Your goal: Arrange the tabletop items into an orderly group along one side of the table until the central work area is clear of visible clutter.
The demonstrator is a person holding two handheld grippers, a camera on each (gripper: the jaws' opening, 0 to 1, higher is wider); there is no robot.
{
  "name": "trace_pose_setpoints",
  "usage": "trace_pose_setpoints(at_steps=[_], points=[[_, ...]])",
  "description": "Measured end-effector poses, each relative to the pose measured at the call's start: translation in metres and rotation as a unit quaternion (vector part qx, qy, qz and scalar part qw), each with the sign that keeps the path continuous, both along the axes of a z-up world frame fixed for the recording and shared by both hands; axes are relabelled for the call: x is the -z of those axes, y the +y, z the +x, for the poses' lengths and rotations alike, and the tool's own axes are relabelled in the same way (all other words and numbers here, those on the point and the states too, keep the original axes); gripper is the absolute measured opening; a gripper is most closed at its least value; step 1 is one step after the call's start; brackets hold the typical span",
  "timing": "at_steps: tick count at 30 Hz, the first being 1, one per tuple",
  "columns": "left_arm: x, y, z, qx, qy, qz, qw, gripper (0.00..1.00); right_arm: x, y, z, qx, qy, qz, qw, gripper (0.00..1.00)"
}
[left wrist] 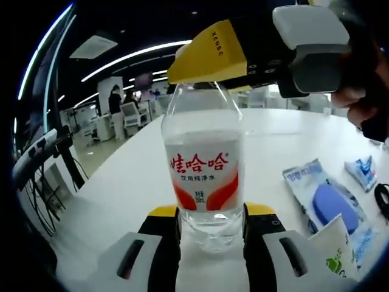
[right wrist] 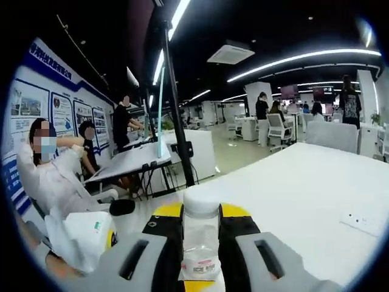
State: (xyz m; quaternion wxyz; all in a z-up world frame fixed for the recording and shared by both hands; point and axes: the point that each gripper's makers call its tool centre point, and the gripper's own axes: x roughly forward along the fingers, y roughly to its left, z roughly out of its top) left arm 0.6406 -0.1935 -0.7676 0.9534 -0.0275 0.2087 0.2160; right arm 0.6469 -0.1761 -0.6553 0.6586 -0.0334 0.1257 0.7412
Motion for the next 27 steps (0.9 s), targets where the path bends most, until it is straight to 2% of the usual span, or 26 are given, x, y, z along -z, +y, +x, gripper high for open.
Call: trace_pose_setpoints(at_steps=[13,15,20,21,27], points=[[0.003,-0.003,-0.003,0.014,0.006,0.000,0.9999,0.35,0.000,-0.004,-0.007,-0.016,-0.029,0.014,0.9994,0.17],[0.004,-0.004,-0.003,0.015,0.006,-0.005,0.9999,0.35,0.000,-0.004,-0.012,-0.032,-0.037,0.020,0.9986,0.17],[0.005,-0.005,-0.004,0.022,0.009,-0.002,0.9997,0.35,0.001,-0.007,-0.011,-0.036,-0.040,0.021,0.9983,0.18],[0.005,-0.006,-0.005,0.022,0.009,-0.003,0.9997,0.34,0.000,-0.010,-0.008,-0.028,-0.051,0.021,0.9981,0.18],[0.005,-0.008,-0.006,0.025,0.011,-0.004,0.9996,0.34,0.001,-0.012,-0.015,-0.035,-0.060,0.025,0.9973,0.18]])
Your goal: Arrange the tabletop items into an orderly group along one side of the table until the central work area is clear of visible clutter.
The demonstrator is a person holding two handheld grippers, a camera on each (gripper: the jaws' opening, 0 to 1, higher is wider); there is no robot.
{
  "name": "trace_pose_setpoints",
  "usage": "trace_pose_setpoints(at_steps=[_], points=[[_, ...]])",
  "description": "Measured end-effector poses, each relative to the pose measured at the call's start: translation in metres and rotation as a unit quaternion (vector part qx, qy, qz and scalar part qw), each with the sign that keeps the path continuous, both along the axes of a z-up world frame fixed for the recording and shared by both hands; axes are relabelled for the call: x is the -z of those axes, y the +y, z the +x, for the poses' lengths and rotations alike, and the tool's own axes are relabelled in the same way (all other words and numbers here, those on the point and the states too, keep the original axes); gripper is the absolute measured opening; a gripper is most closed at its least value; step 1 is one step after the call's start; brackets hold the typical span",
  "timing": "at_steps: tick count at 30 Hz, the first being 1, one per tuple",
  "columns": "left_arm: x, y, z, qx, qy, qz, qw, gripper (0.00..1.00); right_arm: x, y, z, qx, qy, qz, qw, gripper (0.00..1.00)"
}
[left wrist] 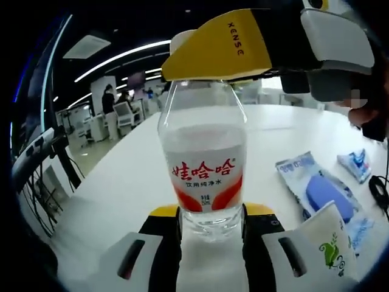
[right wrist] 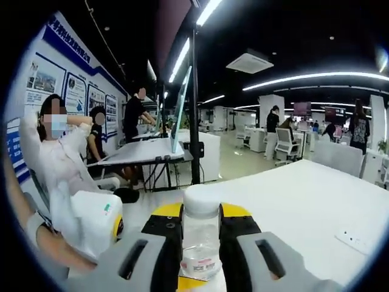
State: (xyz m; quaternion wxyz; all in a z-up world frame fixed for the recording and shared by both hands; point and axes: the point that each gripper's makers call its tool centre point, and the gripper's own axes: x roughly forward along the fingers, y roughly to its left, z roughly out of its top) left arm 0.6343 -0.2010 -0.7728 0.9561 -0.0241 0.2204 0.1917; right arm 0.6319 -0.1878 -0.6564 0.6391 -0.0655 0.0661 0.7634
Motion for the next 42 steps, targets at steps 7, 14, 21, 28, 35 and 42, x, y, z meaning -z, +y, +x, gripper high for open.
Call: trace_pose_setpoints(at_steps=[7,14,21,28,35,42], points=[[-0.001,-0.002,-0.001,0.004,0.001,0.000,1.0000,0.34,0.000,-0.005,0.000,-0.009,-0.005,0.001,1.0000,0.18],[0.000,-0.002,-0.002,0.004,0.002,-0.002,1.0000,0.34,0.001,-0.005,-0.002,-0.005,-0.016,0.002,0.9999,0.18],[-0.001,-0.002,-0.002,0.006,-0.002,-0.009,0.9999,0.34,0.001,-0.005,-0.002,-0.001,-0.017,0.006,0.9998,0.19],[-0.004,-0.002,-0.003,0.009,-0.009,-0.013,0.9998,0.35,0.004,-0.004,0.002,0.014,-0.006,-0.002,0.9999,0.30],[-0.008,-0.004,-0.003,0.021,-0.016,-0.019,0.9995,0.42,-0.001,-0.013,0.011,0.030,0.017,0.005,0.9994,0.50],[-0.016,-0.006,-0.021,0.044,-0.009,-0.011,0.9989,0.46,0.001,-0.043,0.019,0.045,0.025,-0.011,0.9986,0.62]])
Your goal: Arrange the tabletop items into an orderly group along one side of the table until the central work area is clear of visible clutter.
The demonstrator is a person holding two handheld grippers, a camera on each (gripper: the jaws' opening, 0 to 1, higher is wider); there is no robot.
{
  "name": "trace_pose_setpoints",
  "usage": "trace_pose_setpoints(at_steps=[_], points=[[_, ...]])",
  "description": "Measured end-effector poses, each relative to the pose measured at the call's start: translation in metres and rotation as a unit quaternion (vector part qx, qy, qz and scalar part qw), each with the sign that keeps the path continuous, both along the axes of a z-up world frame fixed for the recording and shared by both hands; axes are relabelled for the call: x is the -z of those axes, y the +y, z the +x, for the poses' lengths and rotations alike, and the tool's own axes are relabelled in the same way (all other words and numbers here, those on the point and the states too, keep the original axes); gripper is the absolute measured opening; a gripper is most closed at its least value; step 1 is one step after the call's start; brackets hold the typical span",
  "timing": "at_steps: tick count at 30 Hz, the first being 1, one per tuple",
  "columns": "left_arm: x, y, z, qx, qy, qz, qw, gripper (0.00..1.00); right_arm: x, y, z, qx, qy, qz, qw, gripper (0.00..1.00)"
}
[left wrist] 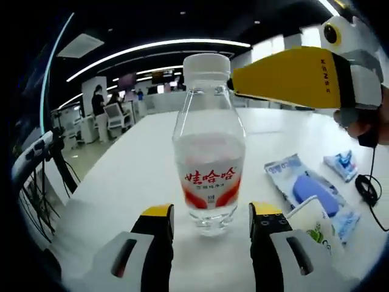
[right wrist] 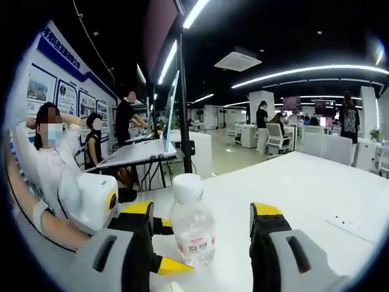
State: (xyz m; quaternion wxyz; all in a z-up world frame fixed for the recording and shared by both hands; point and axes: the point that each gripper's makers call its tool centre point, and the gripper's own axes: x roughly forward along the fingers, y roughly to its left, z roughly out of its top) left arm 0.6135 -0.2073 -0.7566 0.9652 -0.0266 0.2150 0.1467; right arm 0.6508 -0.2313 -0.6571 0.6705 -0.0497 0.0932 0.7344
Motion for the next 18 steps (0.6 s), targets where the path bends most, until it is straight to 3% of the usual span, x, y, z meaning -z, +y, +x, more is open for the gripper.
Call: trace_pose_setpoints(at_steps=[7,10,12,16,18], points=[[-0.008,0.004,-0.029,0.018,0.010,-0.018,0.9996,0.57,0.008,-0.041,0.007,0.025,0.098,-0.009,0.9949,0.73],[-0.018,0.011,-0.041,0.029,0.017,-0.010,0.9994,0.62,0.012,-0.059,0.007,0.028,0.116,-0.023,0.9925,0.80],[-0.021,0.011,-0.050,0.028,0.015,-0.046,0.9984,0.66,0.015,-0.069,0.007,0.030,0.118,-0.031,0.9921,0.83],[-0.032,0.012,-0.062,0.031,0.002,-0.080,0.9963,0.72,0.029,-0.096,0.005,0.041,0.116,-0.065,0.9903,0.87],[-0.035,0.000,-0.066,0.064,0.008,-0.092,0.9937,0.80,0.032,-0.109,0.003,0.044,0.116,-0.068,0.9899,0.87]])
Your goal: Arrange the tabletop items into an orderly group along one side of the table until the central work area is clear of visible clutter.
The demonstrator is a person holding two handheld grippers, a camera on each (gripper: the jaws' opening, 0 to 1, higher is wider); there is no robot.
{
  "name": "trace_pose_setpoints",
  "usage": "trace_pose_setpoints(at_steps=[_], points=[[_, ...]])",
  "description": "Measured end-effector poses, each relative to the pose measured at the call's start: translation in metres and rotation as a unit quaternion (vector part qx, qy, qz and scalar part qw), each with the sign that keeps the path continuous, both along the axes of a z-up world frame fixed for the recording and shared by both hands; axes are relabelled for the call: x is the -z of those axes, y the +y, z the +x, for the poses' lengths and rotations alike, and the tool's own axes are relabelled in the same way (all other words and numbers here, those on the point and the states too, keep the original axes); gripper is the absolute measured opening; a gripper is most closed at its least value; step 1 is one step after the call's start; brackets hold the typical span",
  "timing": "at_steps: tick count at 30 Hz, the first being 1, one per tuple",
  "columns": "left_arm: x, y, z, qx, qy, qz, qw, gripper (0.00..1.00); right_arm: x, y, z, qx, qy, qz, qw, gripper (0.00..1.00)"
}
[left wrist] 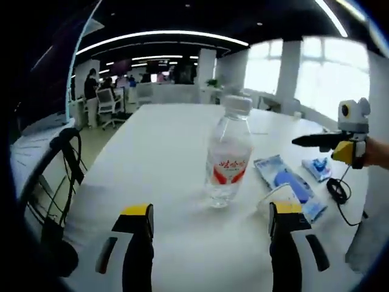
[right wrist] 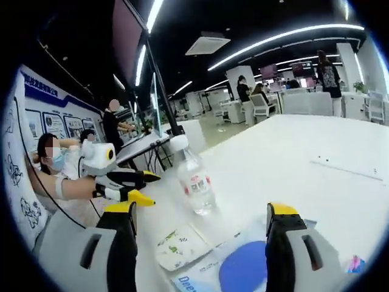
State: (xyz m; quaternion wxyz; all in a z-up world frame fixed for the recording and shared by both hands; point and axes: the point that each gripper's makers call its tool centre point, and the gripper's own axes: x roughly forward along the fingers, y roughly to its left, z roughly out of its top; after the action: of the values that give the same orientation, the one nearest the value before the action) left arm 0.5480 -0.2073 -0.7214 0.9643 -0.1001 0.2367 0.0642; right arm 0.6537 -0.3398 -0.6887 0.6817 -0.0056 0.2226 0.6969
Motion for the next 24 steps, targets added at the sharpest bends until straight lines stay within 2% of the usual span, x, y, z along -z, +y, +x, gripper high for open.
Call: trace_pose_setpoints(at_steps=[1,2,3,4,5,6,7,9,10,15,18,20,24], points=[[-0.003,-0.006,0.001,0.009,-0.008,-0.012,0.9999,0.81,0.002,-0.004,-0.001,0.003,0.006,-0.005,1.0000,0.88],[-0.005,-0.011,-0.001,0.003,-0.012,-0.039,0.9992,0.82,0.004,-0.009,-0.004,0.005,0.017,-0.010,0.9998,0.90],[-0.006,-0.020,-0.001,0.004,-0.016,-0.077,0.9969,0.87,0.011,-0.016,-0.009,0.007,0.043,-0.029,0.9986,0.93],[-0.004,-0.026,-0.002,0.008,-0.009,-0.093,0.9956,0.92,0.015,-0.020,-0.011,0.012,0.058,-0.039,0.9975,0.96],[-0.002,-0.029,-0.002,0.005,-0.004,-0.100,0.9950,0.96,0.022,-0.026,-0.018,0.011,0.090,-0.058,0.9942,0.99],[-0.004,-0.040,-0.002,0.028,-0.004,-0.101,0.9945,0.96,0.026,-0.030,-0.024,0.007,0.109,-0.065,0.9919,0.99],[-0.004,-0.048,-0.002,0.041,-0.001,-0.101,0.9940,0.97,0.030,-0.036,-0.028,0.006,0.115,-0.077,0.9903,0.99],[-0.004,-0.066,-0.001,0.060,0.003,-0.113,0.9917,0.96,0.032,-0.041,-0.029,0.012,0.102,-0.077,0.9917,0.98],[-0.003,-0.074,-0.001,0.065,0.006,-0.117,0.9910,0.96,0.032,-0.043,-0.031,0.013,0.106,-0.079,0.9912,0.98],[0.006,-0.107,-0.002,0.099,0.021,-0.152,0.9833,0.95,0.031,-0.050,-0.045,0.023,0.144,-0.085,0.9857,0.97],[0.009,-0.118,-0.003,0.106,0.027,-0.169,0.9794,0.95,0.031,-0.052,-0.053,0.027,0.172,-0.095,0.9802,0.97],[0.009,-0.120,-0.003,0.107,0.023,-0.172,0.9790,0.94,0.029,-0.052,-0.057,0.029,0.176,-0.090,0.9798,0.96],[0.009,-0.121,-0.004,0.106,0.023,-0.181,0.9774,0.93,0.030,-0.053,-0.061,0.036,0.191,-0.102,0.9756,0.95]])
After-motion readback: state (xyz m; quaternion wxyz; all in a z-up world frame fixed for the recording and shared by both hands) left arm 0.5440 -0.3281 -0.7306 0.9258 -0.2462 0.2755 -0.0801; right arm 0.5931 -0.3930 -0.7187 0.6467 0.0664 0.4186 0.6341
